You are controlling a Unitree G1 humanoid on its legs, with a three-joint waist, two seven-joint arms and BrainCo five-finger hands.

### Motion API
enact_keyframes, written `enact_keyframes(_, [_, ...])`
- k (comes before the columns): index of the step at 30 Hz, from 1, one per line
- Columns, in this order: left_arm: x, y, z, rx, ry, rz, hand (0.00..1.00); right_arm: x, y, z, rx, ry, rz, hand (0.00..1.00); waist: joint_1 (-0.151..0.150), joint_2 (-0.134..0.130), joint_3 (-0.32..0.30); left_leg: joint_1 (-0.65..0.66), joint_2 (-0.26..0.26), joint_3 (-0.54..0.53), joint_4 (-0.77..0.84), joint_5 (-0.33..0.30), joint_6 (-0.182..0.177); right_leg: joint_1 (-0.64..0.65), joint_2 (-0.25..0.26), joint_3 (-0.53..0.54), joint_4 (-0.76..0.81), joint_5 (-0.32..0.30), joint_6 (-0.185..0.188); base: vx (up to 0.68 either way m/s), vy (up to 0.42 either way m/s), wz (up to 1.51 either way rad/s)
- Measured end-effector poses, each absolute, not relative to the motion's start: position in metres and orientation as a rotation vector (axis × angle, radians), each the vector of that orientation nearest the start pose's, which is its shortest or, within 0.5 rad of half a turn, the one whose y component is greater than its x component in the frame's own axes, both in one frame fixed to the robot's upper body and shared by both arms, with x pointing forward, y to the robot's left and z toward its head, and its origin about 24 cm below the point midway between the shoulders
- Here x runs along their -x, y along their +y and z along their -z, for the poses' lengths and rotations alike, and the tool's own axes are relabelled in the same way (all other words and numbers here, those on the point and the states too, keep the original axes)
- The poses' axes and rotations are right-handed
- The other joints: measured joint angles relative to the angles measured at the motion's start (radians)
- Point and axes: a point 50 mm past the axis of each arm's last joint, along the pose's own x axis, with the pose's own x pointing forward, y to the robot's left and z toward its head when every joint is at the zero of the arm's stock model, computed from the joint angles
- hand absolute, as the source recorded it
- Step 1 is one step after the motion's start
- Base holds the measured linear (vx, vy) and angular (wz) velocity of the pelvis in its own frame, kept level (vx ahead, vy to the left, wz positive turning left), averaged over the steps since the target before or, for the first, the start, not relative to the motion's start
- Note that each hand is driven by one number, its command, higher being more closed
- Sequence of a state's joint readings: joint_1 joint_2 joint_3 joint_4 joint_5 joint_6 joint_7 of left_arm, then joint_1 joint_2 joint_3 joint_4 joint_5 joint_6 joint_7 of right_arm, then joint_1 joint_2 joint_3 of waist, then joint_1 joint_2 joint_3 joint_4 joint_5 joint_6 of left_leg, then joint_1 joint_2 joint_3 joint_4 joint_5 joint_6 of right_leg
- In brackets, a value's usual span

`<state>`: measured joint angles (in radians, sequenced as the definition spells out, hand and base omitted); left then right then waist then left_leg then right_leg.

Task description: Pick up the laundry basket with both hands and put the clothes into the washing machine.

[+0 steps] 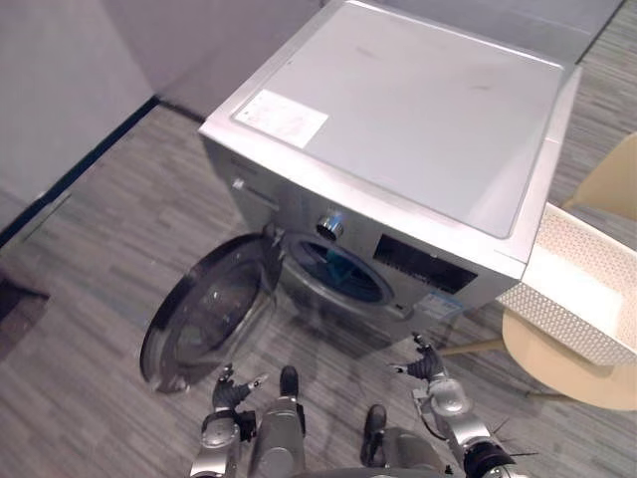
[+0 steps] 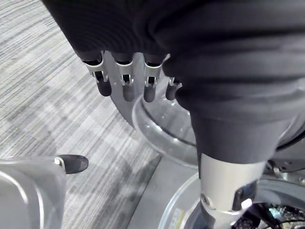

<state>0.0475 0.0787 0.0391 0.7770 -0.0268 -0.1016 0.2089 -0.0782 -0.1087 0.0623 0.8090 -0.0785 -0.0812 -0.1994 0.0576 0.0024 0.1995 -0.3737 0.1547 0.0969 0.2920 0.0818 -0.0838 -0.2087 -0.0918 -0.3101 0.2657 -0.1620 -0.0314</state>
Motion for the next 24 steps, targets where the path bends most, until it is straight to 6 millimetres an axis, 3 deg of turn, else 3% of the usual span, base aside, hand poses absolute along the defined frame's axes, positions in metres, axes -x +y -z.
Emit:
enact_keyframes(1, [-0.166, 0.193, 0.117, -0.11, 0.711, -0.278, 0.0, -0.202, -0.185, 0.103, 0.267, 0.642, 0.152, 0.0, 0.002, -0.013, 0.0, 0.004, -0.001, 0.024, 0.142, -0.09, 0.054, 0.002, -0.018, -0.017, -0.01, 0.014, -0.004, -0.24, -0.048, 0.64])
enact_keyframes(3, [-0.163, 0.191, 0.119, -0.106, 0.722, -0.276, 0.0, -0.196, -0.187, 0.107, 0.268, 0.662, 0.16, 0.0, -0.013, -0.011, -0.001, 0.07, 0.013, 0.023, 0.214, -0.175, 0.033, 0.004, -0.025, -0.04, -0.039, 0.043, 0.0, -0.21, 0.009, 0.52])
enact_keyframes(5, [-0.161, 0.187, 0.12, -0.116, 0.731, -0.253, 0.0, -0.188, -0.189, 0.111, 0.256, 0.686, 0.175, 0.0, -0.021, 0.009, -0.011, 0.206, 0.005, 0.023, 0.018, -0.207, -0.012, 0.004, -0.019, -0.063, -0.068, 0.073, 0.025, -0.14, 0.09, 0.33])
enact_keyframes(7, [-0.164, 0.184, 0.12, -0.125, 0.725, -0.235, 0.0, -0.182, -0.192, 0.114, 0.234, 0.707, 0.204, 0.0, -0.033, 0.02, -0.025, 0.259, -0.003, 0.015, -0.133, -0.199, -0.018, 0.017, -0.021, -0.094, -0.108, 0.112, 0.045, -0.13, 0.141, 0.44])
enact_keyframes(9, [-0.163, 0.183, 0.12, -0.141, 0.725, -0.226, 0.0, -0.177, -0.185, 0.118, 0.214, 0.724, 0.199, 0.0, -0.042, 0.019, -0.037, 0.268, -0.037, -0.003, -0.155, -0.181, -0.004, 0.068, -0.038, -0.117, -0.18, 0.168, 0.068, -0.12, 0.173, 0.43])
enact_keyframes(15, [-0.146, 0.191, 0.125, -0.182, 0.763, -0.233, 0.0, -0.167, -0.186, 0.122, 0.212, 0.753, 0.203, 0.0, -0.042, 0.038, -0.086, 0.286, -0.087, -0.014, -0.19, -0.17, 0.022, 0.11, -0.065, -0.125, -0.245, 0.216, 0.098, -0.04, 0.122, 0.1])
enact_keyframes(18, [-0.144, 0.212, 0.117, -0.174, 0.724, -0.328, 0.0, -0.163, -0.186, 0.126, 0.214, 0.776, 0.201, 0.0, -0.04, 0.032, -0.09, 0.304, -0.095, -0.017, -0.196, -0.158, 0.033, 0.12, -0.068, -0.126, -0.257, 0.227, 0.094, 0.08, 0.041, 0.03])
enact_keyframes(21, [-0.15, 0.245, 0.101, -0.212, 0.656, -0.423, 0.0, -0.163, -0.193, 0.125, 0.22, 0.778, 0.2, 0.0, -0.041, 0.024, -0.092, 0.318, -0.103, -0.029, -0.215, -0.149, 0.031, 0.142, -0.065, -0.145, -0.274, 0.232, 0.095, 0.06, 0.017, 0.15])
enact_keyframes(24, [-0.166, 0.281, 0.076, -0.275, 0.547, -0.515, 0.0, -0.17, -0.203, 0.123, 0.234, 0.77, 0.216, 0.0, -0.038, 0.014, -0.095, 0.316, -0.102, -0.042, -0.221, -0.145, 0.03, 0.152, -0.057, -0.159, -0.295, 0.239, 0.093, 0.04, -0.003, 0.12])
